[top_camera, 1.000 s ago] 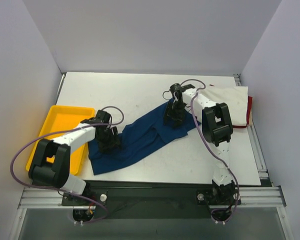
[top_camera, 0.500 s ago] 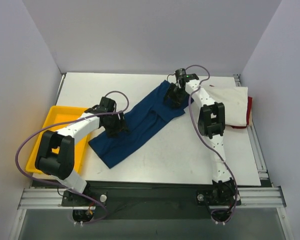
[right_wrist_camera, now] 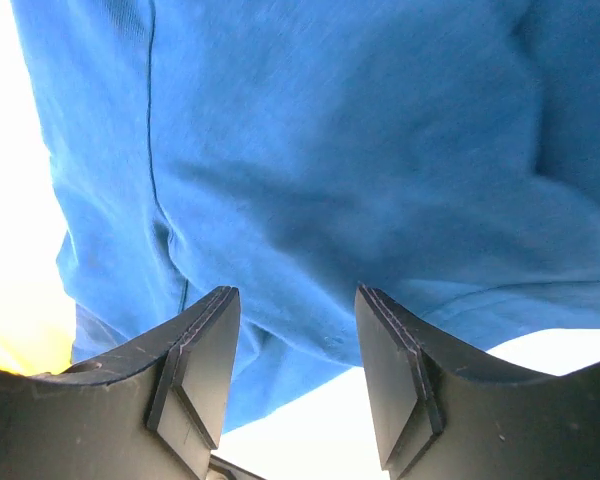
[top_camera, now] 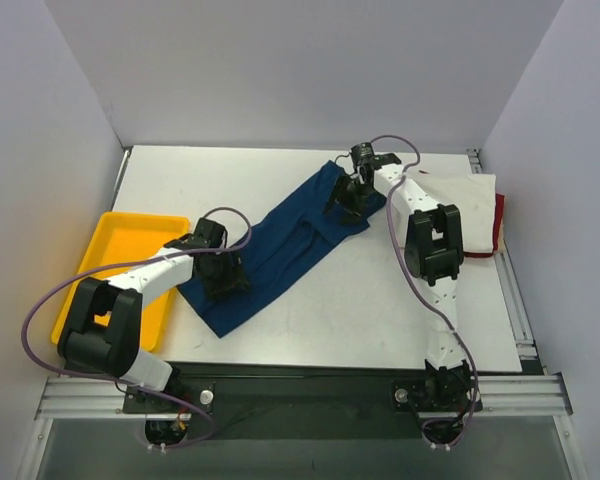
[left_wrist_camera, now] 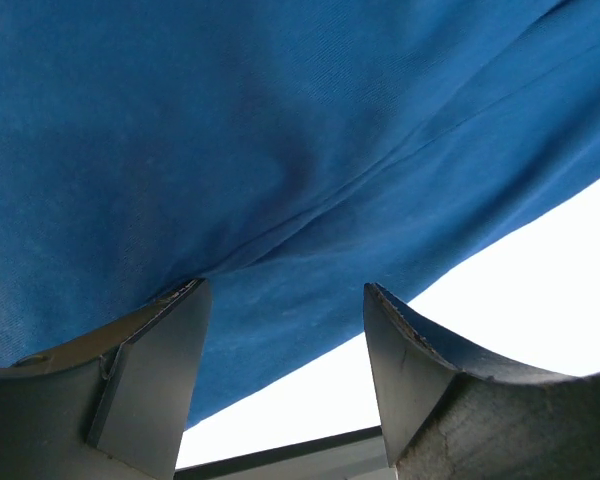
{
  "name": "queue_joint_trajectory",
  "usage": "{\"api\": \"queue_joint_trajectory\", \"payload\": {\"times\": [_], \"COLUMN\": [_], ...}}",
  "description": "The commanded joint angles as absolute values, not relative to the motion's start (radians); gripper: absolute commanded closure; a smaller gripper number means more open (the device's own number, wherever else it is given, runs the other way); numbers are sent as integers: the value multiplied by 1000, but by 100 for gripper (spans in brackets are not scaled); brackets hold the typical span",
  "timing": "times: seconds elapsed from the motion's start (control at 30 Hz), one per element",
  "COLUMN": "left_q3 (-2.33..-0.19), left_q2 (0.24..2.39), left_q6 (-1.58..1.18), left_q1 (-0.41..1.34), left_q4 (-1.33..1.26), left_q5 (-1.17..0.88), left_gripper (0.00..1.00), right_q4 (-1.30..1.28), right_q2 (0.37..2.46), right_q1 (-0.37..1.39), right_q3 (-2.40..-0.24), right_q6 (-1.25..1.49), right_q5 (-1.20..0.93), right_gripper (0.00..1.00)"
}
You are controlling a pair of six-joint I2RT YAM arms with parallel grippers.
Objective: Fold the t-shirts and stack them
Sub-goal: Rotate the tshirt 90 degrees
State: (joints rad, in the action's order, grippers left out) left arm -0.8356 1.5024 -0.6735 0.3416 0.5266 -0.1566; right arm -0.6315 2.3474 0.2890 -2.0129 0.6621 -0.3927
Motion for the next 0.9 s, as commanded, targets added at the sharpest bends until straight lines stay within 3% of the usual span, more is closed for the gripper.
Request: {"api": "queue_joint_trajectory", "payload": {"times": [0.0, 0.37, 0.87], "left_q3": [-812, -703, -716], "left_q2": [1467, 1390, 1511], "left_q6": [-695, -848, -1097], "left_q1": [351, 474, 781], "left_q4": [499, 476, 258], "left_q5": [-138, -140, -182], "left_gripper": [27, 27, 27], "right_q4": [-644, -661, -701], "right_q2": [2310, 2350, 2473], "right_q1": [314, 313, 206], "right_q3": [-1974, -1919, -2169], "right_q6": [661, 719, 670], "right_q5": [-384, -212, -178], "right_gripper": [50, 51, 51]}}
